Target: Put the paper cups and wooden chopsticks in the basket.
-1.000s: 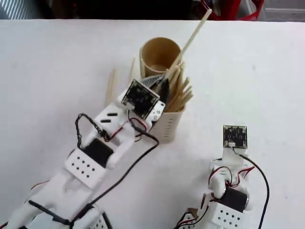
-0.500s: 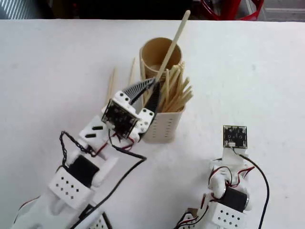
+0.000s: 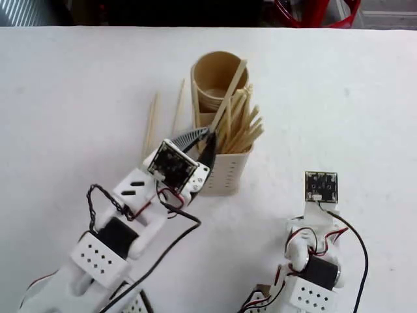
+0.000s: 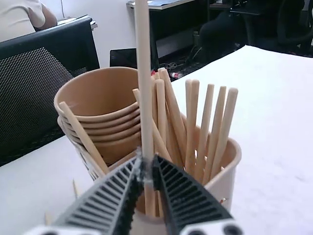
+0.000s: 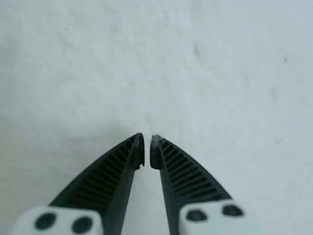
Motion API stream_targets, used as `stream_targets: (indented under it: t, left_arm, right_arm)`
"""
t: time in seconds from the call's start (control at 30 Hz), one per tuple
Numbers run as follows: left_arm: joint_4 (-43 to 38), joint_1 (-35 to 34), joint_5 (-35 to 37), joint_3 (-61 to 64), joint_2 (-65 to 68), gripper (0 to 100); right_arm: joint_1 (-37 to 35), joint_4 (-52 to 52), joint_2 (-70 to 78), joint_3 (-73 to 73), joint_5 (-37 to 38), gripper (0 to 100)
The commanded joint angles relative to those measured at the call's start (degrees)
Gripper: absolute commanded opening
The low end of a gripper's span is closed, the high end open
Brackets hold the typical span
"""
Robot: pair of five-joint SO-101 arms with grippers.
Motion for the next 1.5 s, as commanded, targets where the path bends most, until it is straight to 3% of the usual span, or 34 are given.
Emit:
stream_targets:
  t: [0.0, 0.27, 0.53, 0.77, 0.9, 1.03, 1.3, 1.47]
  left_arm:
    - [-0.3, -0.5, 0.4, -0.6, -1.0, 6]
    - [0.3, -1.8, 0.4, -5.4, -1.0, 14]
    - [5.5, -8.0, 0.9, -12.3, -1.0, 13]
    - [9.5, -23.3, 8.3, -14.9, -0.7, 13]
    - [10.5, -30.2, 9.1, -12.7, 0.7, 13]
    - [11.2, -30.3, 5.0, -11.6, 9.8, 14]
    - [11.5, -29.7, 1.2, -23.5, 40.4, 14]
    - [20.7, -29.5, 1.2, -36.0, 56.7, 13]
  right_arm:
    - [0.6, -0.6, -0.6, 0.5, -0.4, 3.6]
    - [0.6, -0.6, -0.6, 0.5, -0.4, 3.6]
    - [0.6, -0.6, -0.6, 0.5, -0.4, 3.6]
    - [0.6, -0.6, -0.6, 0.5, -0.4, 3.6]
    - [0.6, -0.6, -0.6, 0.5, -0.4, 3.6]
    - [0.6, -0.6, -0.6, 0.5, -0.4, 3.6]
    - [0.6, -0.6, -0.6, 0.5, -0.4, 3.6]
    - [0.6, -0.6, -0.6, 0.5, -0.4, 3.6]
